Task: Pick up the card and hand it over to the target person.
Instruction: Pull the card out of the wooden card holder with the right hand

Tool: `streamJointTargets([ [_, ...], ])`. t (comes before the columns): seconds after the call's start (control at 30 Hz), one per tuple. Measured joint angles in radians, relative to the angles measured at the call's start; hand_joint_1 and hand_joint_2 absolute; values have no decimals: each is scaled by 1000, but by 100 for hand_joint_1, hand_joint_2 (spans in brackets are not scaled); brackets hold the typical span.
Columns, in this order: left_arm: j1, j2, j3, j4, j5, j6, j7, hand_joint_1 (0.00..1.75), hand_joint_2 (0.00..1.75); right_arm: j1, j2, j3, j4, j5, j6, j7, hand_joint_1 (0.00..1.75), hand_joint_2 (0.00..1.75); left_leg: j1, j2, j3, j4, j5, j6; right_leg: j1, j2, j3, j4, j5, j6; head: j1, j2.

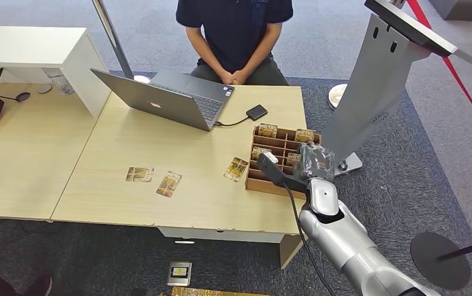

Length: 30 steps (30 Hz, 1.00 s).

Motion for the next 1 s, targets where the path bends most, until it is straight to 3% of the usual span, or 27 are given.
streamJointTargets([
  [0.3,0,-3,4,5,-7,-2,0,0,0,7,10,1,14,8,-14,-7,95,175,0,0,2,-1,0,0,0,0,2,-1,0,0,0,0],
  [0.47,5,-2,13,3,-7,-4,0,0,0,6,26,0,28,9,-41,-20,130,175,0,1,3,-1,0,0,0,1,3,-1,0,0,0,0],
  [1.0,11,-1,22,-3,-11,7,-8,0,0,13,33,7,19,12,-41,-23,140,175,0,1,3,-1,2,-1,0,1,2,0,2,-1,0,0],
])
